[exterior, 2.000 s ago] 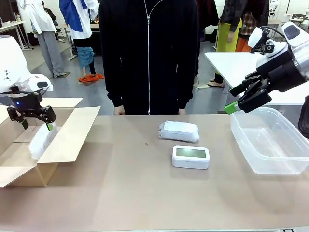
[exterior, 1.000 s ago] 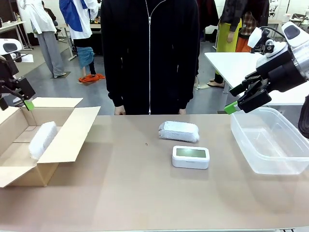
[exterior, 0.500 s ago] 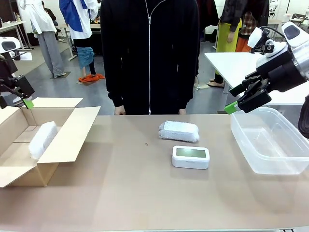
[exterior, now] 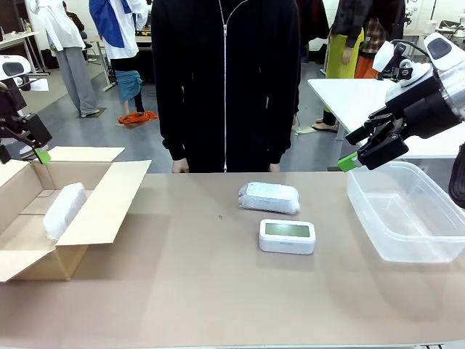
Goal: Separate and place wrapped and unwrapped clocks.
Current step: Pick up the Digital clock indicated by the person.
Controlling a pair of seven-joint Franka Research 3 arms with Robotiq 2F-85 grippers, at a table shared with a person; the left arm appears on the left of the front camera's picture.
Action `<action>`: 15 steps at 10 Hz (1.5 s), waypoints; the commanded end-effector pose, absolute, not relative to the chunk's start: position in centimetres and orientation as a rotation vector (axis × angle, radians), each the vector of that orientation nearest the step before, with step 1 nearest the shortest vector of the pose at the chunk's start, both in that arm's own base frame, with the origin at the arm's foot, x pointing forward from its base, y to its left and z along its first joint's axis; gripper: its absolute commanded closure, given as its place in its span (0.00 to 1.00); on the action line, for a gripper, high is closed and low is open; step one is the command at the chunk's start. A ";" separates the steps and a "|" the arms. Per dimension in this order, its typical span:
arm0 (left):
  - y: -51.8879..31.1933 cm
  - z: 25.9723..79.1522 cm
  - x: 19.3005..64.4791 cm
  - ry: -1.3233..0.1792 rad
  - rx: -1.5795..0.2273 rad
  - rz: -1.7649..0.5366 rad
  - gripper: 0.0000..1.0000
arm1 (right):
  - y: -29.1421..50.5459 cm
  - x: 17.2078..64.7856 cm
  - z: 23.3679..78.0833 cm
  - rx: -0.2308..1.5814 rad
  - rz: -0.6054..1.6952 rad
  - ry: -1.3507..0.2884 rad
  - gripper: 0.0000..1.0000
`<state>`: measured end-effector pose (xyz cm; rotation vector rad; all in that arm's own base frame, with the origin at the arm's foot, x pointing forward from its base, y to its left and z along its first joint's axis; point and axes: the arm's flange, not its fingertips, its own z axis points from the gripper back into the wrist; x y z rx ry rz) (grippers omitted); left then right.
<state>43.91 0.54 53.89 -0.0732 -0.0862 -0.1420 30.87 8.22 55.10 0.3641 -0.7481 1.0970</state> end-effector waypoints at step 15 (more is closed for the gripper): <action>-16.9 55.2 33.8 -0.730 -0.542 -1.358 0.00 | 8.2 31.0 54.8 0.393 1.110 -0.754 0.00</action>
